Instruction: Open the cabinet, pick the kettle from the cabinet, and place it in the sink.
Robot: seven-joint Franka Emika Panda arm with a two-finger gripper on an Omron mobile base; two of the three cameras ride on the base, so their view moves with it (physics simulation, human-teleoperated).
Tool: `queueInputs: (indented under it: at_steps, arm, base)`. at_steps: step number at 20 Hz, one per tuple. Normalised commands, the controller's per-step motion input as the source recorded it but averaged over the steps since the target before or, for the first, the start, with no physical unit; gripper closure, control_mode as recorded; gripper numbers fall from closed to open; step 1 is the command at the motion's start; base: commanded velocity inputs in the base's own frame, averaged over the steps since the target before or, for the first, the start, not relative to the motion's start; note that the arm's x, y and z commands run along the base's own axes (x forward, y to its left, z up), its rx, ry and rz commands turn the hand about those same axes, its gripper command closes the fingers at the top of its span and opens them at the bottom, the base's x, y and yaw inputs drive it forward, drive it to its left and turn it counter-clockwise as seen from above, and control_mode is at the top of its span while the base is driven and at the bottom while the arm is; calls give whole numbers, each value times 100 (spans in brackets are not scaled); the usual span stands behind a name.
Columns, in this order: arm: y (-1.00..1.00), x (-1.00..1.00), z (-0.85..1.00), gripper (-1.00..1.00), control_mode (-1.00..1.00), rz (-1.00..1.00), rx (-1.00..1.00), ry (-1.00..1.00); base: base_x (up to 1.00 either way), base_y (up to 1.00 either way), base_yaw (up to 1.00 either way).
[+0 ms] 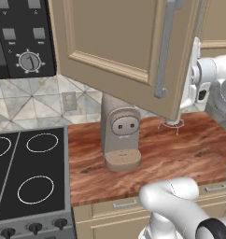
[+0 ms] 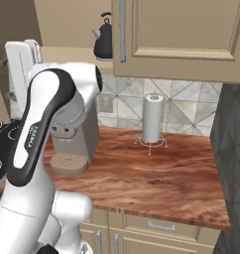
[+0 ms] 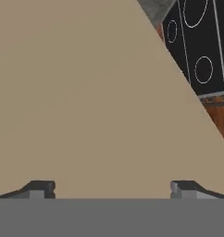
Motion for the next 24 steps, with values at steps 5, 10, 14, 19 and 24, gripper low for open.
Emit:
queueInputs:
  at_steps: [5,10,14,19,24]
  arm:
    - [29,-31,7,-100,-100,3,0,0]
    - [40,-30,0,-100,-100,0,0,0]
    - [45,-24,0,-100,-100,0,0,3]
    - [48,-18,0,-100,-100,0,0,2]
    - [50,-9,-1,-100,-100,0,0,0]
  base:
    - [0,0,0]
    - [0,0,0]
    - [0,0,0]
    - [0,0,0]
    - [0,0,0]
